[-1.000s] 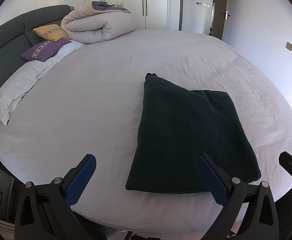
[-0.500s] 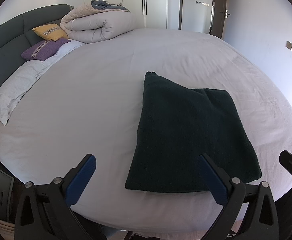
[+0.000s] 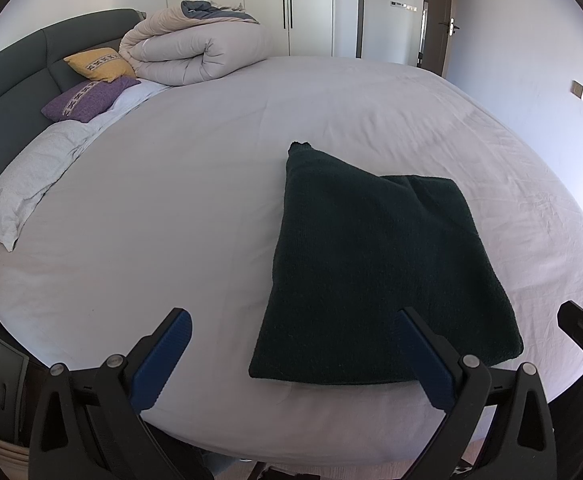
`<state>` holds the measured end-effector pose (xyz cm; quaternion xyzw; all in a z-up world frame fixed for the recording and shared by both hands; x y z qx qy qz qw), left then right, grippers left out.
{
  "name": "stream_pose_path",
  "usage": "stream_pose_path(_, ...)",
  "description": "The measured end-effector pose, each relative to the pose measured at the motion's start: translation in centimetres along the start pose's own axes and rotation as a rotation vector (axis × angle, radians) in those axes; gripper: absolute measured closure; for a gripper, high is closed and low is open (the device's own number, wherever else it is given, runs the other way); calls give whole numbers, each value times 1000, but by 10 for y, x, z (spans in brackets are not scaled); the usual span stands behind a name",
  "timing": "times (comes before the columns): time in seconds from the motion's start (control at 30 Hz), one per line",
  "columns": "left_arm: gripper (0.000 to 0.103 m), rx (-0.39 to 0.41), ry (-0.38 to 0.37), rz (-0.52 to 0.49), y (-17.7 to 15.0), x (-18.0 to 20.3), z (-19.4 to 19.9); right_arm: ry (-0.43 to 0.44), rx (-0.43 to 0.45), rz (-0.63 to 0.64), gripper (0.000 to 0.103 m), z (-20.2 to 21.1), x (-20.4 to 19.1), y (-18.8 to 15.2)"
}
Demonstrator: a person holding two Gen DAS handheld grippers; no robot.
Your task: Fold small clothes
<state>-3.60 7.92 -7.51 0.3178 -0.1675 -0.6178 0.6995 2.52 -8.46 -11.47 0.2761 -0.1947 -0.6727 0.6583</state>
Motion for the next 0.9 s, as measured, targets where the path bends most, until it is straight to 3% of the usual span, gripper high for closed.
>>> stream_pose_path(0.9, 0, 15, 7, -1, -3, -4, 1, 1, -2, -2, 0, 0, 1, -2)
Point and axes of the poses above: each gripper's, at about its wrist camera, not at the fingertips, and z roughly against the way its jaws point, x to its right, y to its top, the point moved 5 cm from there along -z, roughly the way its jaws point, and after that the axes turned 11 degrees about y, right-handed, at the moved point
